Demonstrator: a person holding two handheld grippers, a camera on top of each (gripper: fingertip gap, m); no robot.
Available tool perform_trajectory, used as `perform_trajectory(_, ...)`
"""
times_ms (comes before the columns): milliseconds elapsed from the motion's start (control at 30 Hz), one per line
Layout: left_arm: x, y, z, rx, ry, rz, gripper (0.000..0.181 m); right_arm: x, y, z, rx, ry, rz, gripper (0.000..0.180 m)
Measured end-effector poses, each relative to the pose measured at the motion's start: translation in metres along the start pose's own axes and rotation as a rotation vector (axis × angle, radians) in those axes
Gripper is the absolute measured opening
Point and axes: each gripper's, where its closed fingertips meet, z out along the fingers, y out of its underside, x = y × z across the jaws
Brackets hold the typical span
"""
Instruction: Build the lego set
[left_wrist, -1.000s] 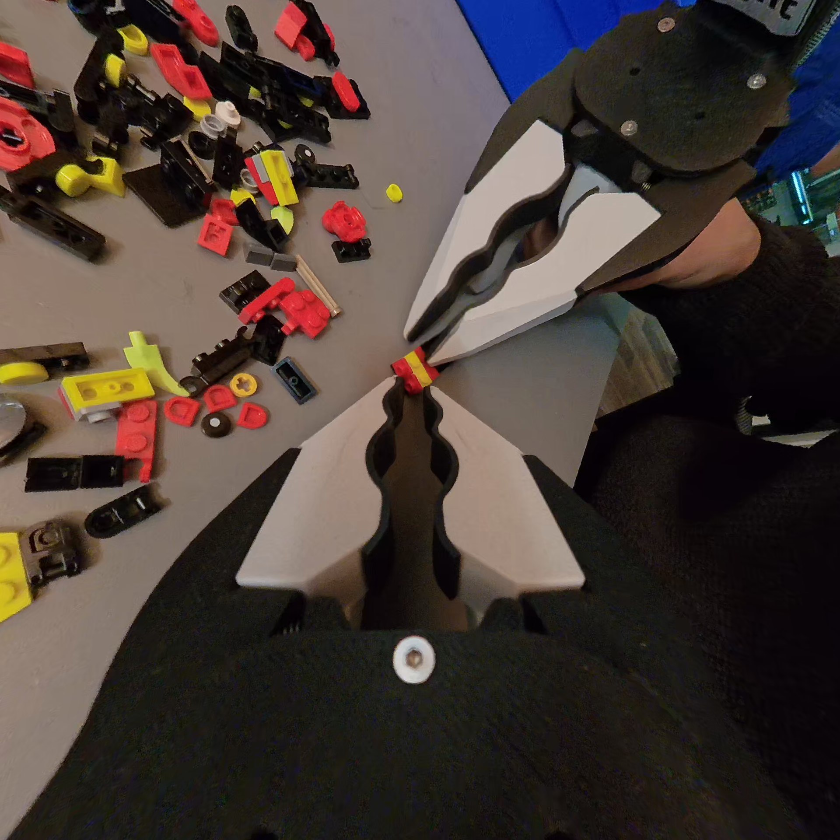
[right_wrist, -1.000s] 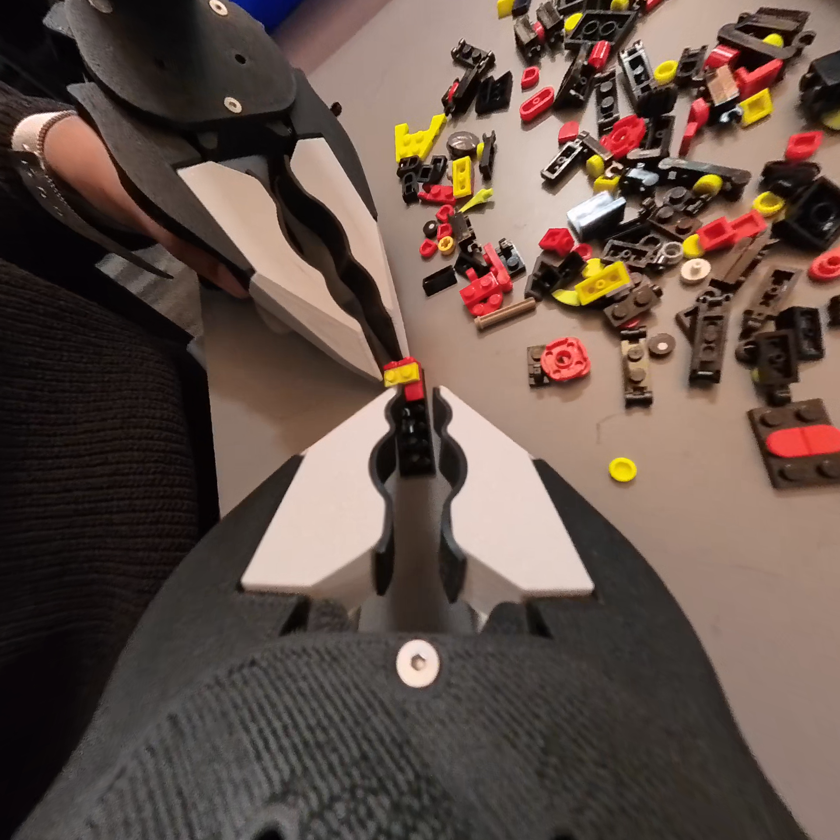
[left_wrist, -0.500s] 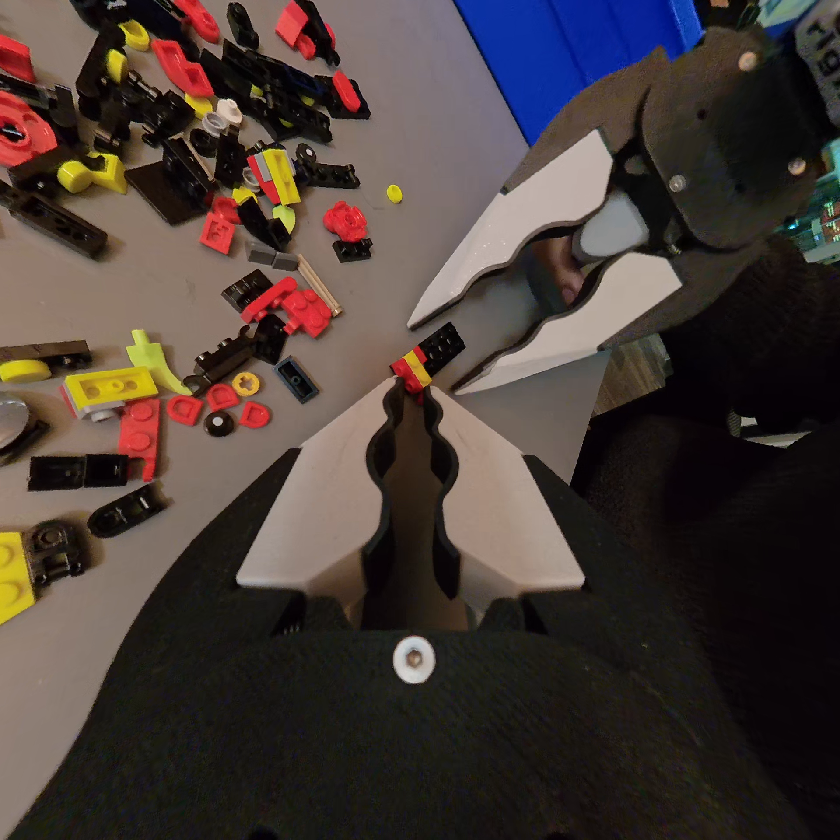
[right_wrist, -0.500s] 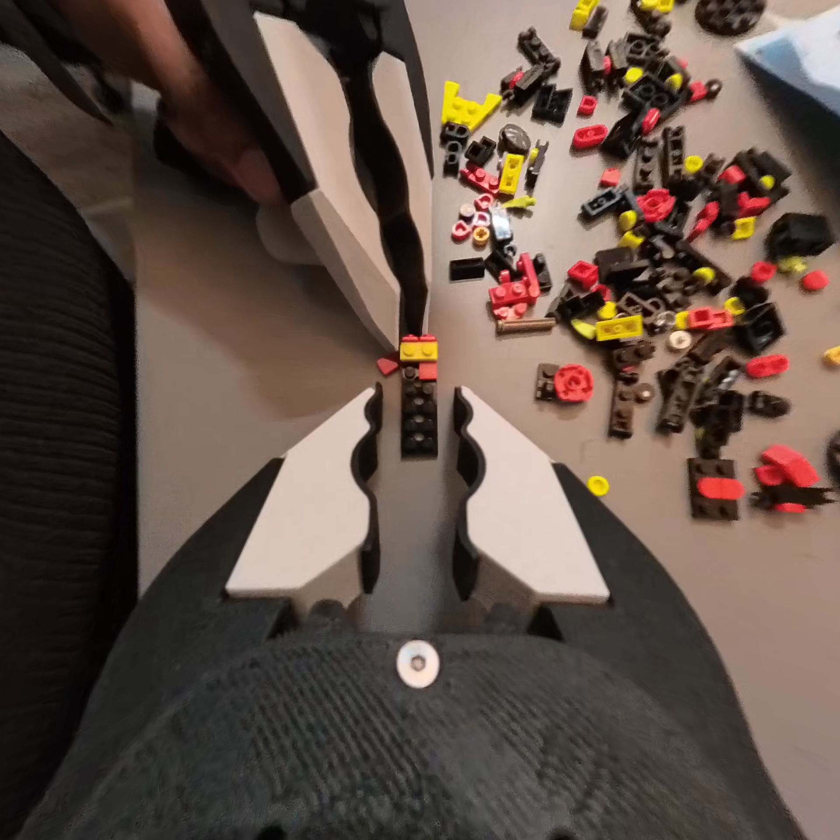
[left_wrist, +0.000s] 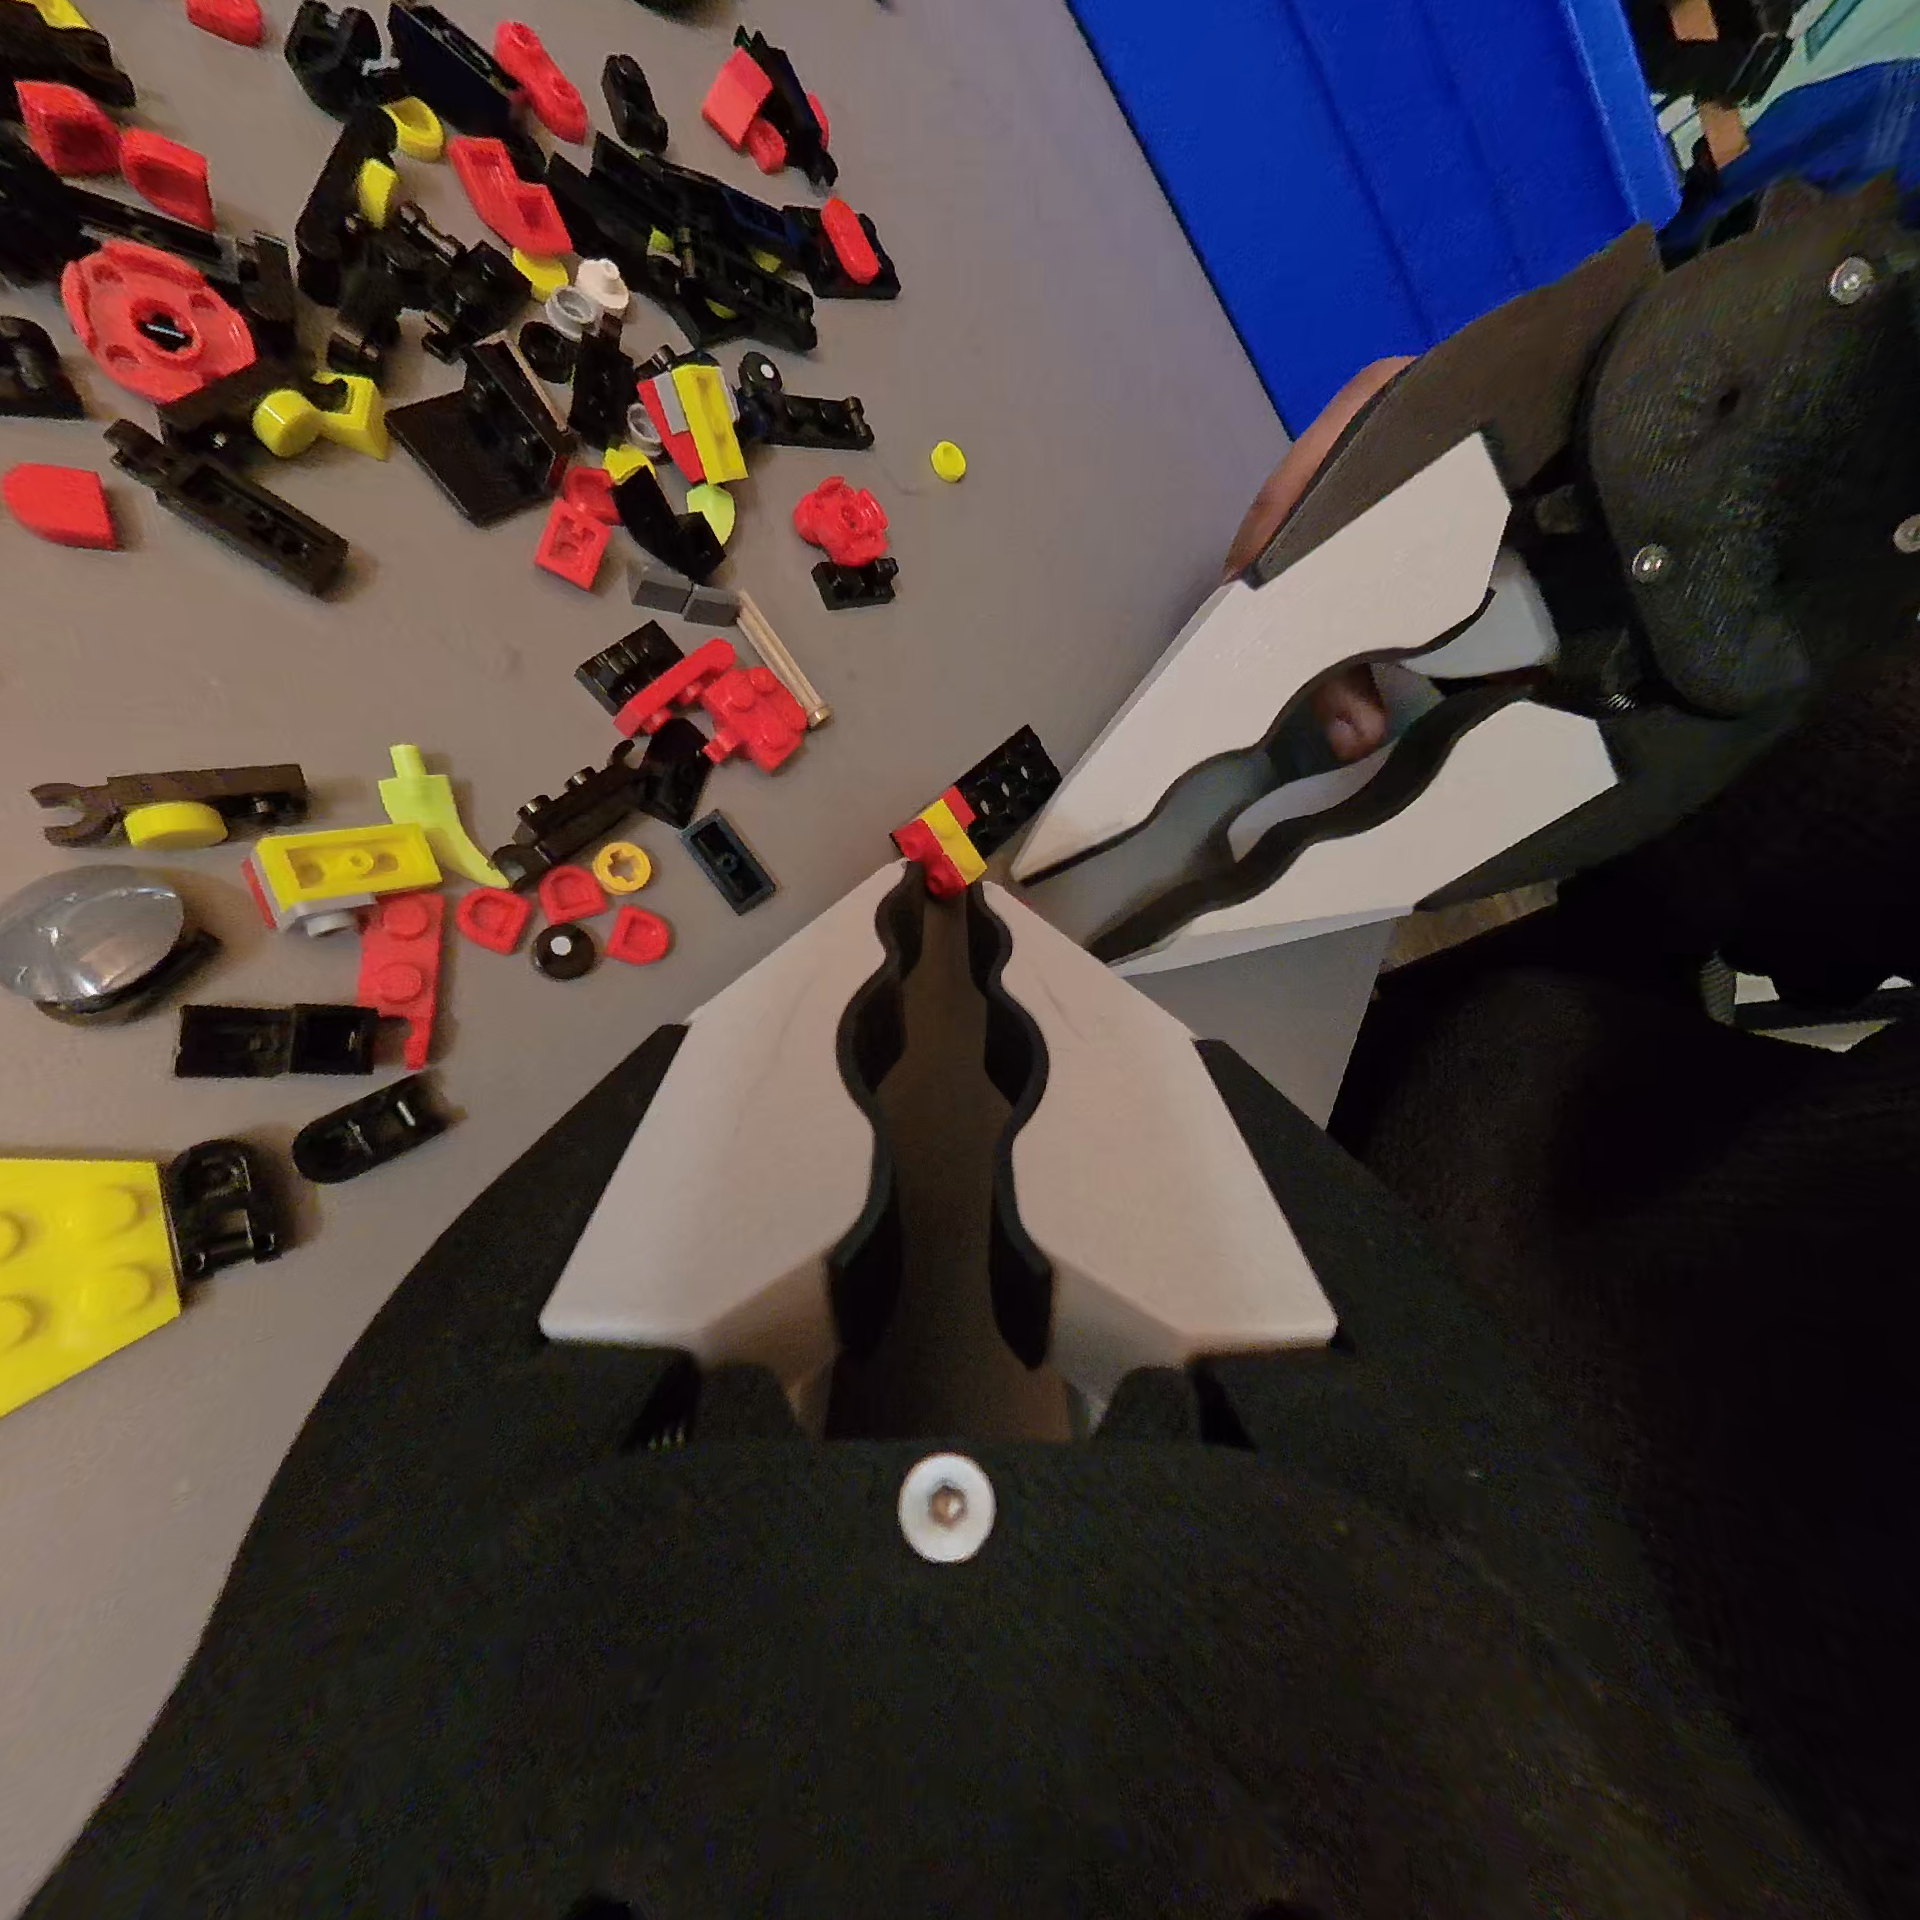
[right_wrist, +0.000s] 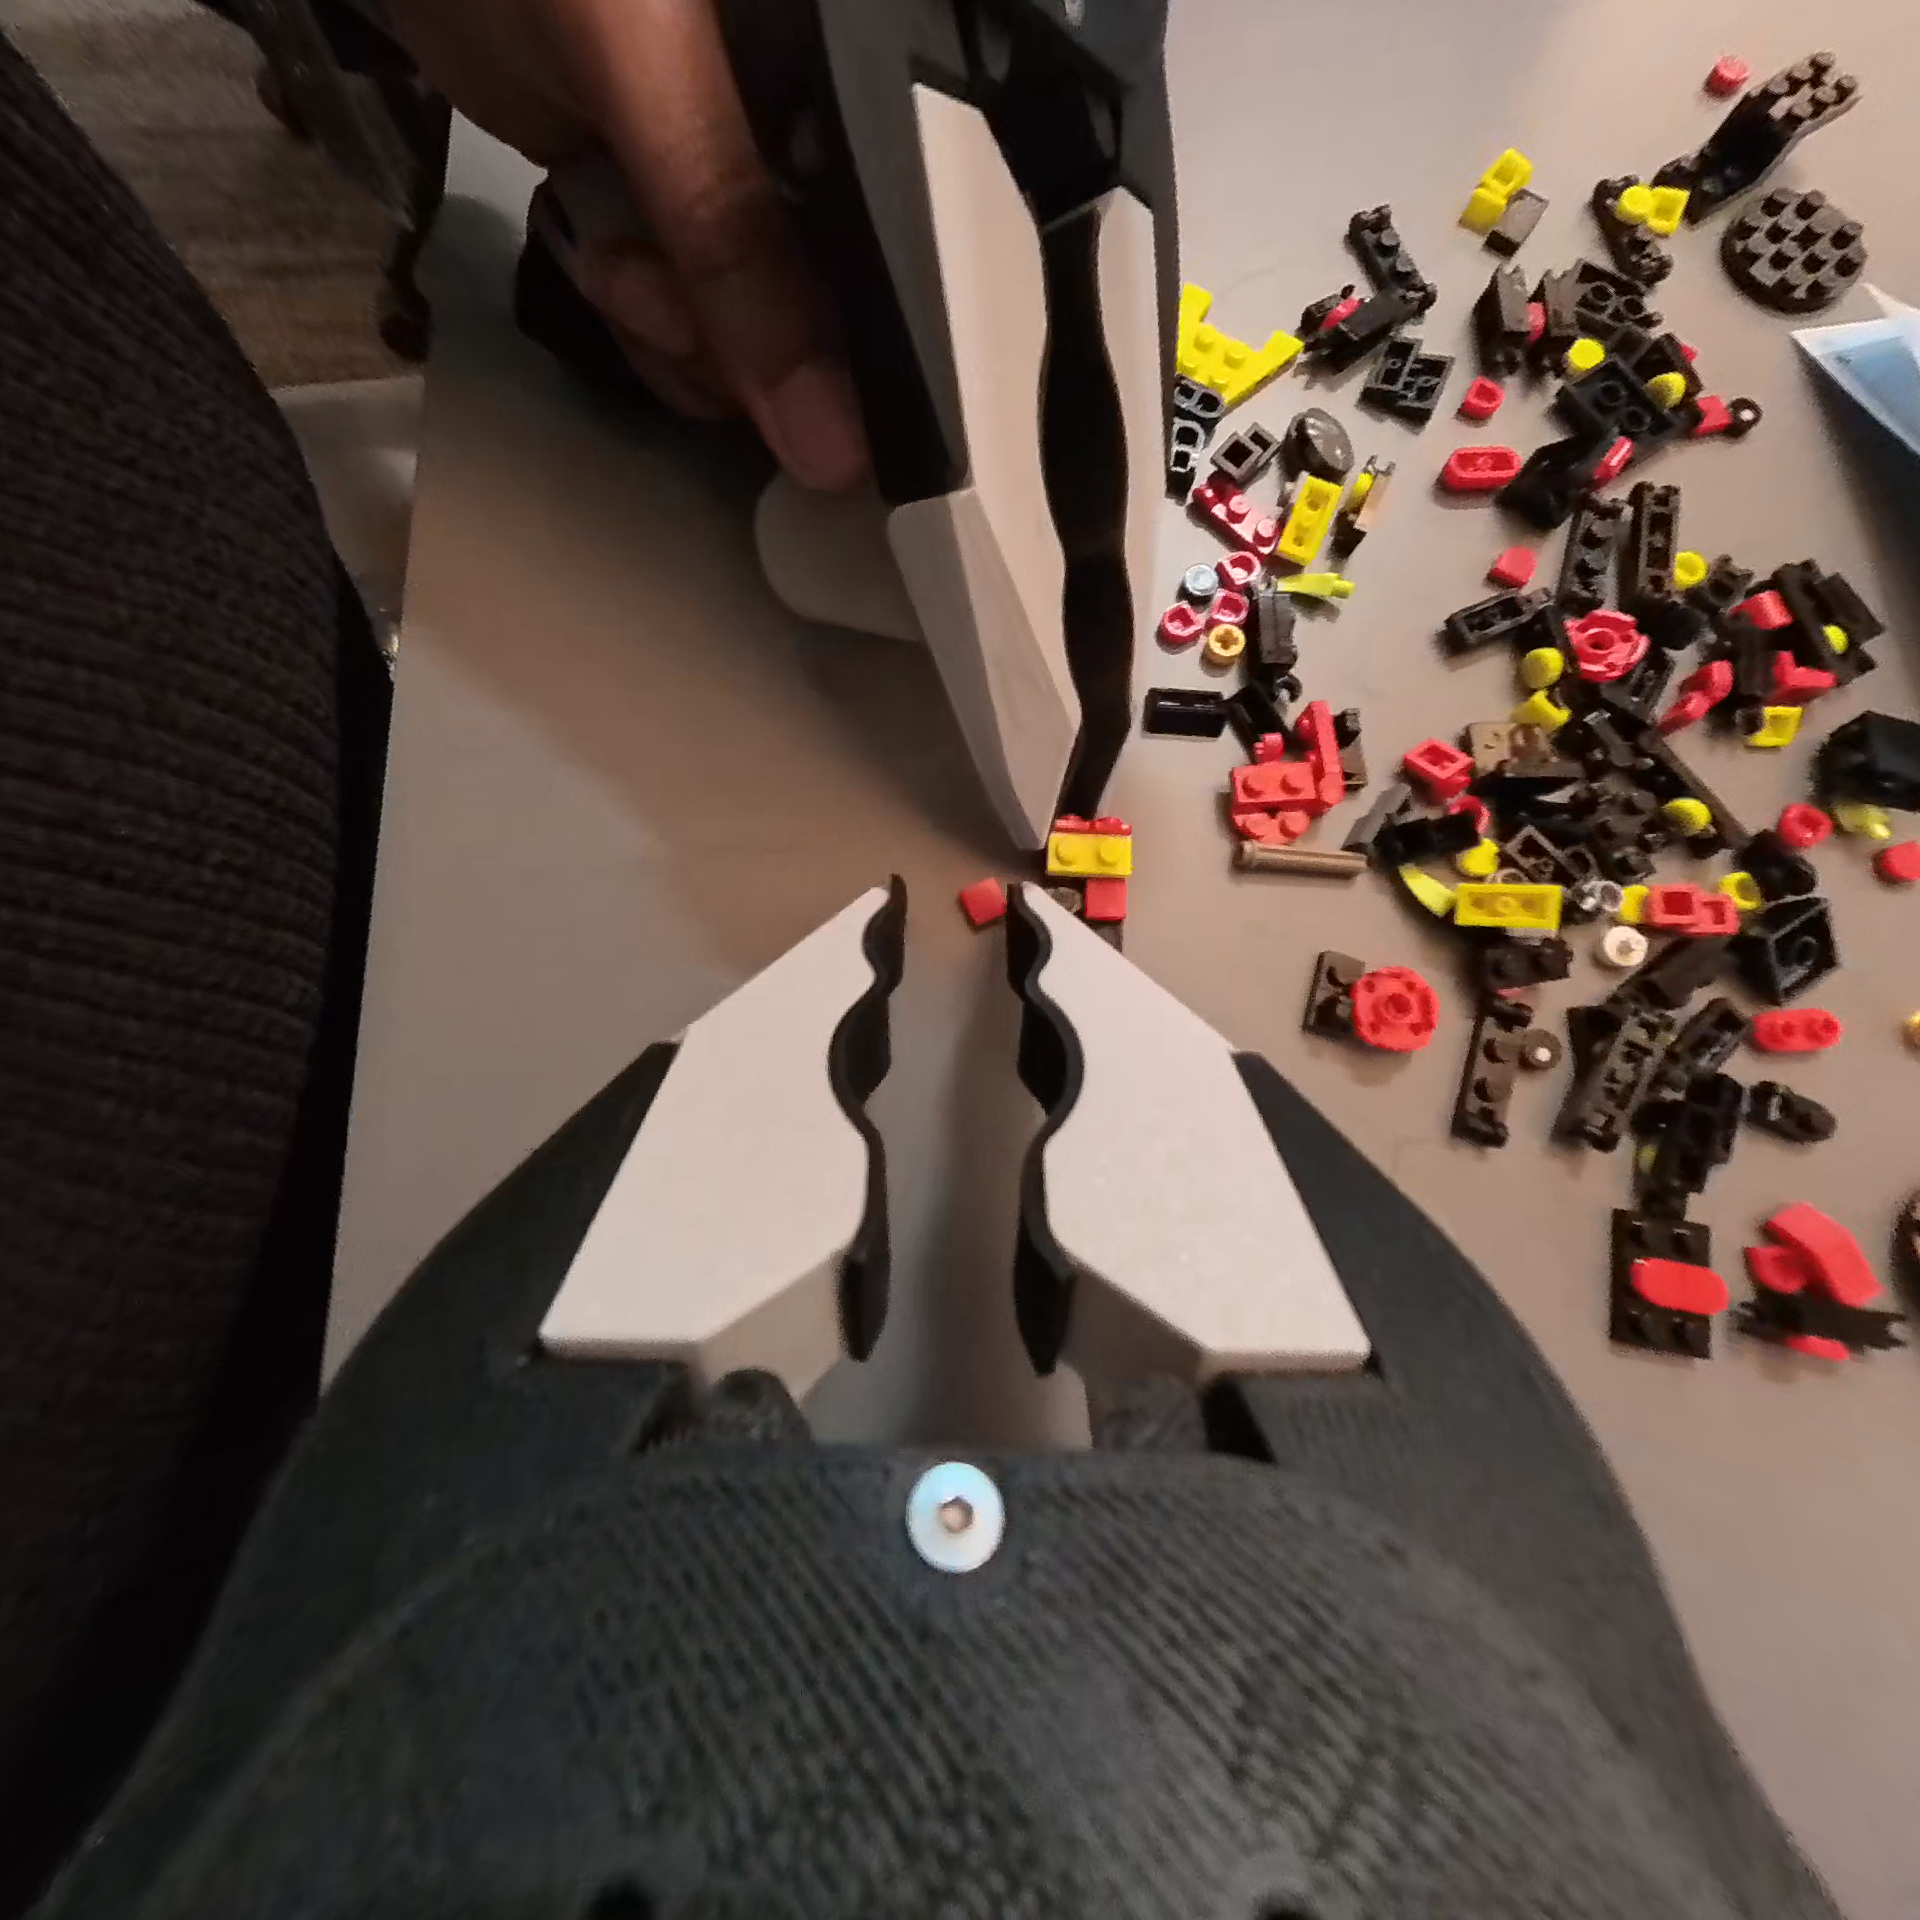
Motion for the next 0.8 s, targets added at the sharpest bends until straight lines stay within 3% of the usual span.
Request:
perform_trajectory(33,0.000,0.000,0.000,-0.001,0.000,0.002,0.006,0.001,0.001,0.001,-0.007,0.001,-0.008,0.018)
perform_trajectory(600,0.001,0.002,0.000,-0.012,0.004,0.010,0.006,-0.001,0.003,0.003,-0.015,-0.033,0.003,0.006)
perform_trajectory(800,0.002,0.003,0.000,-0.015,0.002,0.012,0.006,0.018,-0.003,-0.011,0.051,0.043,0.082,0.005)
